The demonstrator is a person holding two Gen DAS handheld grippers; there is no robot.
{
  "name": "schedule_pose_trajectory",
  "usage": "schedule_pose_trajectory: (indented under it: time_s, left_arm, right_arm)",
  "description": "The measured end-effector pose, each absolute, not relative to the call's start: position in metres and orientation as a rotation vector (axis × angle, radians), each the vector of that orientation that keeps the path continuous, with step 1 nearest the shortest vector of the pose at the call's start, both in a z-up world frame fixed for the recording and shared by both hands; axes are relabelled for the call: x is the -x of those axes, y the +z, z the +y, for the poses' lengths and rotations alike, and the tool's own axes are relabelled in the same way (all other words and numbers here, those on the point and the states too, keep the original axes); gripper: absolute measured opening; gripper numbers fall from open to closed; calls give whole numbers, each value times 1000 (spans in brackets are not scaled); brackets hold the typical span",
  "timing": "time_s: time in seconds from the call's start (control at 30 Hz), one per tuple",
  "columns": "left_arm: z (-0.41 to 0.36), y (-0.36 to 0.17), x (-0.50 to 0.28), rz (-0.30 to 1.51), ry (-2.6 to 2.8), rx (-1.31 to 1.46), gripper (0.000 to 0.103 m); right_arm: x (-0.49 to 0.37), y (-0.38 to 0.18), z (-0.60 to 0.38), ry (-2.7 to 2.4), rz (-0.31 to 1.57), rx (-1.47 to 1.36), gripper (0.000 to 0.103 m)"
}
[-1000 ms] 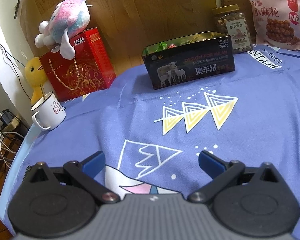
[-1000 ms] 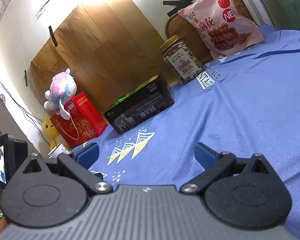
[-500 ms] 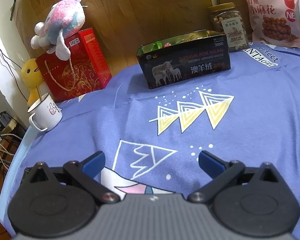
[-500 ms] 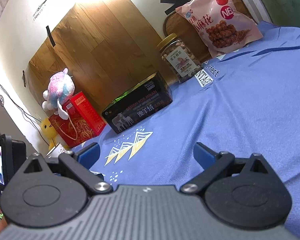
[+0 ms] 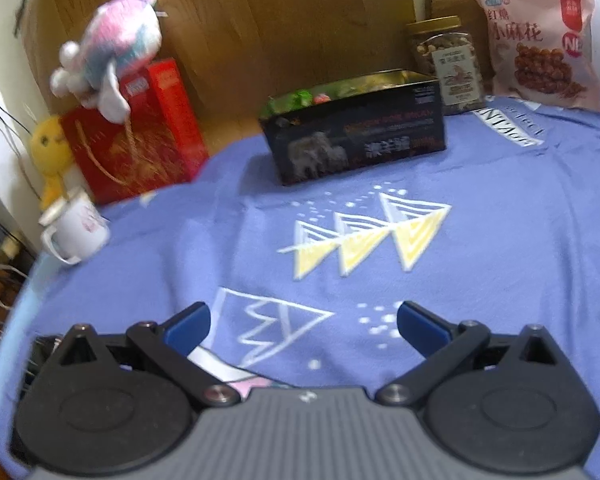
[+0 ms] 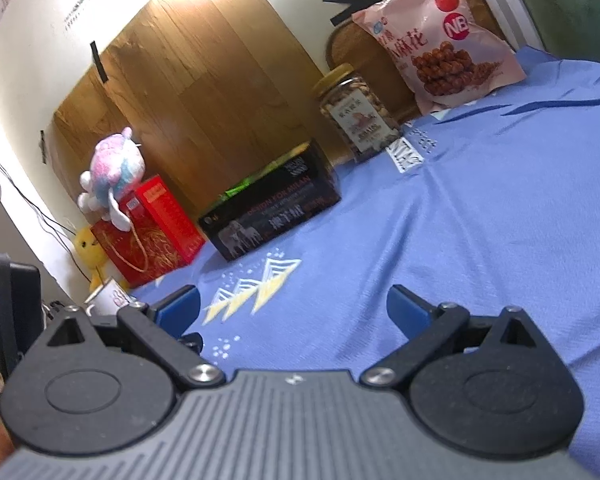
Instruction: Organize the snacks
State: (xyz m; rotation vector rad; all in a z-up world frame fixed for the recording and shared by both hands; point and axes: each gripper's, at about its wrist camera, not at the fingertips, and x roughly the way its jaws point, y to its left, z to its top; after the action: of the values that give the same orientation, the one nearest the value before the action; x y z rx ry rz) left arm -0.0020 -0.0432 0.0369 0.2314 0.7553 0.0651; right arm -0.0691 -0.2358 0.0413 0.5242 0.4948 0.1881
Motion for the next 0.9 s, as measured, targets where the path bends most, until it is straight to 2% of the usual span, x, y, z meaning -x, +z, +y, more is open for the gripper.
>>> schedule_pose_trajectory:
  time_s: [0.23, 0.9]
  left_arm:
    - [-65, 43, 1, 737, -5, -183, 103]
    - [-92, 39, -3, 757, -70, -157, 103]
  right_arm:
    - [98, 49, -249, 117, 472, -471, 101]
    - [112, 49, -269, 60, 438, -488, 100]
